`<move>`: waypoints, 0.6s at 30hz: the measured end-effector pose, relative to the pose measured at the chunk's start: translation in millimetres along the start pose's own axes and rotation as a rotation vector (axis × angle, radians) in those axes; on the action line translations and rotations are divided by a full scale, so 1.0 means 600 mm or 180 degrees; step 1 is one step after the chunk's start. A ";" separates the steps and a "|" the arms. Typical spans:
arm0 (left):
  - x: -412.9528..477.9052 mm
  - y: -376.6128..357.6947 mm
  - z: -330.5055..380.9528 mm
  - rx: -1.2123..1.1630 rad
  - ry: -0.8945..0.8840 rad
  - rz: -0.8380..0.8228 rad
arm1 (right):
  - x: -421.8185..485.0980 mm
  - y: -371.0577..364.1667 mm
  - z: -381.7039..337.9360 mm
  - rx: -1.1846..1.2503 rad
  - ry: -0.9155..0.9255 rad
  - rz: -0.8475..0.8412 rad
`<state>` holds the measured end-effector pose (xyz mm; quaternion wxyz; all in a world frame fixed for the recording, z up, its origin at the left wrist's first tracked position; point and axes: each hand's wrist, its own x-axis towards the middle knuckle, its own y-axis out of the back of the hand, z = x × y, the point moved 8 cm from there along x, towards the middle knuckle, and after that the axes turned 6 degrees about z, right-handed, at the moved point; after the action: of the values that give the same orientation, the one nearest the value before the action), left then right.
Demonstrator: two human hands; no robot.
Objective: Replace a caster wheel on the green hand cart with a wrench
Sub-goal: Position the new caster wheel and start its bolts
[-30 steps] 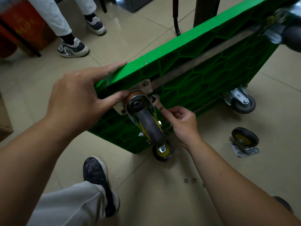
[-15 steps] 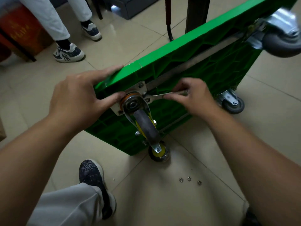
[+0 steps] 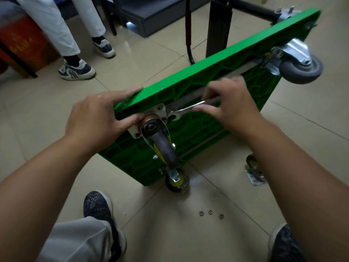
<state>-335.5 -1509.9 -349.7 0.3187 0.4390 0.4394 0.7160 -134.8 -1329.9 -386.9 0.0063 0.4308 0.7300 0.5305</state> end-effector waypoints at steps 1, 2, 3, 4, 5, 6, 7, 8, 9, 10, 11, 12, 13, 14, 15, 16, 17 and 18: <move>0.001 0.000 0.000 0.0003 -0.0011 0.0005 | -0.020 -0.007 0.032 0.0662 -0.0531 0.0100; 0.001 0.001 0.001 0.0006 -0.0022 0.0009 | -0.046 -0.019 0.060 0.1350 -0.1051 0.0328; 0.001 0.001 0.002 0.0009 -0.0040 0.0003 | -0.077 -0.041 0.080 0.1934 -0.1534 0.0544; 0.001 0.000 0.002 0.0015 -0.0064 -0.0006 | -0.108 -0.071 0.092 0.2395 -0.1944 0.0648; 0.002 0.000 0.003 0.0024 -0.0090 -0.0004 | -0.137 -0.106 0.096 0.2744 -0.2267 0.0642; 0.002 0.000 0.003 0.0036 -0.0108 0.0007 | -0.159 -0.139 0.091 0.3033 -0.2500 0.0581; 0.003 0.000 0.003 0.0043 -0.0119 0.0014 | -0.176 -0.169 0.083 0.3261 -0.2658 0.0512; 0.004 0.000 0.002 0.0039 -0.0129 0.0013 | -0.188 -0.192 0.075 0.3431 -0.2765 0.0450; 0.004 -0.001 0.001 0.0037 -0.0140 0.0009 | -0.194 -0.210 0.067 0.3566 -0.2841 0.0416; 0.004 -0.002 0.001 0.0047 -0.0151 0.0005 | -0.195 -0.224 0.060 0.3690 -0.2891 0.0409; 0.005 -0.002 0.000 0.0066 -0.0168 -0.0005 | -0.194 -0.233 0.053 0.3799 -0.2919 0.0421; 0.004 -0.004 0.000 0.0082 -0.0184 -0.0014 | -0.191 -0.239 0.048 0.3881 -0.2929 0.0445; 0.004 -0.003 0.000 0.0089 -0.0189 -0.0010 | -0.187 -0.244 0.043 0.3955 -0.2920 0.0454; 0.003 -0.002 0.000 0.0086 -0.0178 0.0003 | -0.182 -0.248 0.039 0.4023 -0.2899 0.0442; 0.003 -0.001 -0.001 0.0080 -0.0161 0.0010 | -0.177 -0.252 0.035 0.4091 -0.2887 0.0411; 0.002 -0.001 -0.001 0.0074 -0.0148 0.0005 | -0.173 -0.256 0.034 0.4141 -0.2880 0.0382; 0.002 -0.002 -0.002 0.0067 -0.0148 -0.0006 | -0.169 -0.258 0.033 0.4176 -0.2873 0.0355; 0.002 -0.003 -0.002 0.0063 -0.0154 -0.0013 | -0.165 -0.261 0.034 0.4196 -0.2865 0.0315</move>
<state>-337.0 -1508.3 -351.2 0.3262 0.4584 0.4396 0.7001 -160.4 -1387.7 -562.5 0.0209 0.5504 0.8007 -0.2354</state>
